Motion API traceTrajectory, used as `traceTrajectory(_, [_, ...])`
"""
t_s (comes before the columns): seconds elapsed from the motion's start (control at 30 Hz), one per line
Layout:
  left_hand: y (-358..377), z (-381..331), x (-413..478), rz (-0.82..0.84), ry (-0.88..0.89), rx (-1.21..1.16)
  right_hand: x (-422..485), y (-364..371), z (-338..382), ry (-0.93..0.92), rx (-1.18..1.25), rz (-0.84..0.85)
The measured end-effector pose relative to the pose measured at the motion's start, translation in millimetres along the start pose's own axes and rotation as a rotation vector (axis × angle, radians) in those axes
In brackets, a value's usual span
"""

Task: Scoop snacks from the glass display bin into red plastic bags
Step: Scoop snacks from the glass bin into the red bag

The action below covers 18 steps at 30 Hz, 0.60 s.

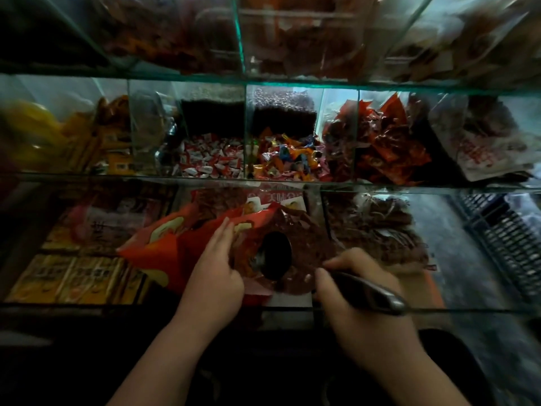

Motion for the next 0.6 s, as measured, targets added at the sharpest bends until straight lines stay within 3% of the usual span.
traceTrajectory(0.17, [3.2, 4.9, 2.5, 0.06, -0.042, -0.074, 18.3, 72.1, -34.0, -0.123, -0.126, 0.498])
traceTrajectory(0.3, [8.1, 6.1, 1.8, 0.099, -0.028, -0.097, 33.8, 120.0, -44.5, -0.244, -0.266, 0.768])
traceTrajectory(0.6, [11.0, 7.3, 5.7, 0.17, 0.007, -0.142, 37.5, 158.0, -63.0, -0.258, -0.246, 0.878])
Point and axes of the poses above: each hand's wrist, its own x-axis towards the middle knuckle, its own y-axis out of the palm, z = x × y, the point moved 6 cm from there along x, towards the middle knuckle, and after that the axes turned 13 degrees about -y, right-handed, at the moved point
